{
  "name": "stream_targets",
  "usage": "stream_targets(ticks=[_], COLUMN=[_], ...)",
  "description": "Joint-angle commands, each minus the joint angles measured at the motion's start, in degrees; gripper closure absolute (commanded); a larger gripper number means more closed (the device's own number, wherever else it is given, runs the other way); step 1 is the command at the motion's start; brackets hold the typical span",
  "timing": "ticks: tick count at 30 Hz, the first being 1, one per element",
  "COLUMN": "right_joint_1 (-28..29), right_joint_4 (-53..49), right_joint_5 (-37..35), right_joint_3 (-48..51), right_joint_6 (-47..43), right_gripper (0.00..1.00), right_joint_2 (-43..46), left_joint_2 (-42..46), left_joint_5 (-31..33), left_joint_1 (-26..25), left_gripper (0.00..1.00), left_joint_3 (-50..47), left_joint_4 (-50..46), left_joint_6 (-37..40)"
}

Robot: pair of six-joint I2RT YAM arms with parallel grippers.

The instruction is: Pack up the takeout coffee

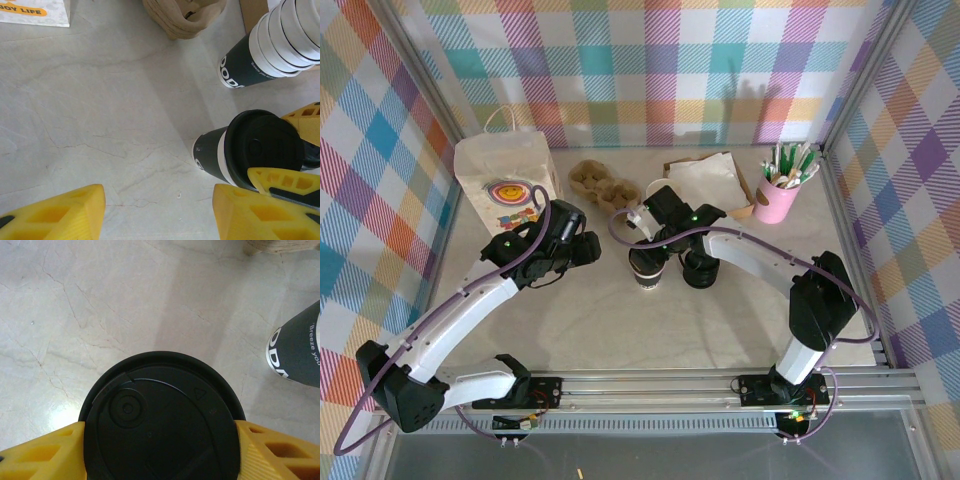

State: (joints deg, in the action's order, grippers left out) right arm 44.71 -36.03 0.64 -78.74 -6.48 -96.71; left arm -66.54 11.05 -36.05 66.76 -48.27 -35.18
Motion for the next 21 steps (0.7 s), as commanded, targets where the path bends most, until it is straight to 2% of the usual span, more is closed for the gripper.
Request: stream_targets(ticks=[1,21], right_joint_1=[0.56,0.56], right_joint_4=[0.86,0.79], right_joint_5=[-0.64,0.01], right_joint_3=[0.11,1.57], right_joint_6=[-0.92,-0.55], right_gripper=[0.37,0.33], right_joint_2=[0.22,0.49], left_joint_2=[0.90,0.13], left_joint_5=[-0.50,-1.12], left_joint_1=[0.64,0.90], left_gripper=[0.41,0.41], left_joint_3=[-1.11,-0.60], left_joint_4=[0.07,0.44], left_joint_6=[-0.58,-0.32])
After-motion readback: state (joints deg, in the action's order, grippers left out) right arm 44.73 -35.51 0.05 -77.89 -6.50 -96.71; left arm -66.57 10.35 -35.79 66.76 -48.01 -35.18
